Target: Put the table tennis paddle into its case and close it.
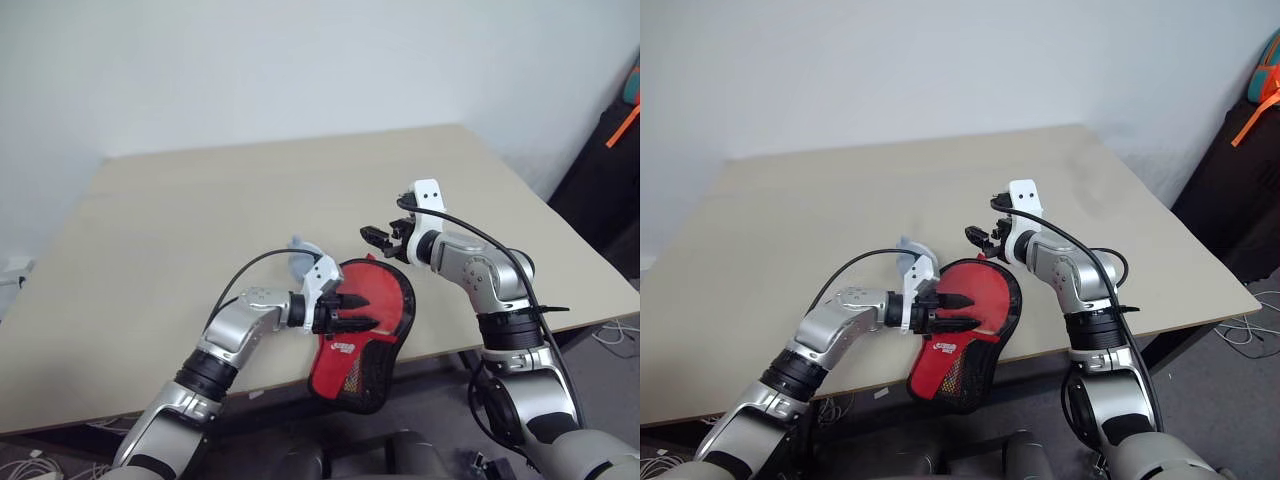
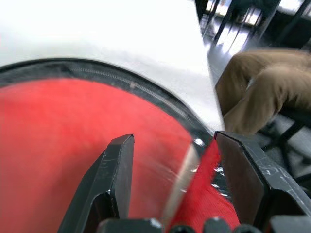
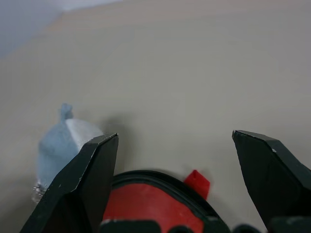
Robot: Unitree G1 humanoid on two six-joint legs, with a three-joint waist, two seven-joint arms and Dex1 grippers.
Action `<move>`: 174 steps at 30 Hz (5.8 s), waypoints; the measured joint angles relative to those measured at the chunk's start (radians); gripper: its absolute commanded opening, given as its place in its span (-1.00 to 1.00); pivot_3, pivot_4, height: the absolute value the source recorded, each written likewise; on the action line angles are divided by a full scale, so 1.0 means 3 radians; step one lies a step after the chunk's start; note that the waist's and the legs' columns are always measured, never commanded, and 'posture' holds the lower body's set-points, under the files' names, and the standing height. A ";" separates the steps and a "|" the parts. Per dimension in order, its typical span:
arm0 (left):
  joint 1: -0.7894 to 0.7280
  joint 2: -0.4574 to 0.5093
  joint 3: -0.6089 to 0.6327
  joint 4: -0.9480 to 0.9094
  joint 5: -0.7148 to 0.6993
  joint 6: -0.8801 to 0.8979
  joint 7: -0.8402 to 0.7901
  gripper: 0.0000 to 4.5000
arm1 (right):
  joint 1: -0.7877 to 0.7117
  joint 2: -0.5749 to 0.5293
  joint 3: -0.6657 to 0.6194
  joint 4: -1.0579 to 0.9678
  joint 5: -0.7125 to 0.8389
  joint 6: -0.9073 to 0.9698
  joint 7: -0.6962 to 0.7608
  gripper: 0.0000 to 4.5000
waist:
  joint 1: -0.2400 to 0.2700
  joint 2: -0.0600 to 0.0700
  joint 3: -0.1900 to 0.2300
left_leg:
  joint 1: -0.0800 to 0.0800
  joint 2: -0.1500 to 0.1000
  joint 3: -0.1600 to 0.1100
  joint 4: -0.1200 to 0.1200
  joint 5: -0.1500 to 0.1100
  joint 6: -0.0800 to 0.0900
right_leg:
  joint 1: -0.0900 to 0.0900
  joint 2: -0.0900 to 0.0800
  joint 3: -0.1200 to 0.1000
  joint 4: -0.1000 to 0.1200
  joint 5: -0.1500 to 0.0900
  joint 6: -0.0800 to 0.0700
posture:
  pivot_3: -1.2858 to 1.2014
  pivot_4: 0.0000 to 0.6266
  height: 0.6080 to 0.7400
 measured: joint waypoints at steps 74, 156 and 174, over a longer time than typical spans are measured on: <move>0.0299 0.0080 0.0133 -0.0509 0.0431 0.0511 0.0214 0.25 | -0.1481 0.0987 -0.0052 0.3469 -0.0625 -0.1089 0.1263 -0.98 | -0.0129 0.0022 -0.0054 | 0.0062 0.0001 -0.0046 -0.0011 -0.0012 -0.0003 | 0.0059 0.0003 -0.0015 0.0000 -0.0006 0.0007 | 0.03 -1.00 1.00; 0.0287 0.0020 0.0197 -0.0412 0.0407 0.0641 0.0235 0.25 | -0.1362 0.1059 -0.0441 0.3823 -0.0802 -0.1881 0.0157 -0.99 | -0.0163 0.0039 -0.0127 | 0.0068 -0.0002 -0.0057 -0.0015 -0.0016 -0.0009 | 0.0065 0.0001 -0.0020 0.0001 -0.0020 0.0026 | 0.03 -1.00 1.00; 0.0165 -0.0073 0.0193 -0.0324 0.0407 0.0762 0.0209 0.25 | -0.1376 0.0711 -0.0698 0.3905 -0.0804 -0.2260 -0.0641 -0.99 | -0.0153 0.0045 -0.0103 | 0.0067 -0.0007 -0.0056 -0.0007 -0.0015 -0.0007 | 0.0076 -0.0001 -0.0022 -0.0002 -0.0021 0.0028 | 0.03 -1.00 1.00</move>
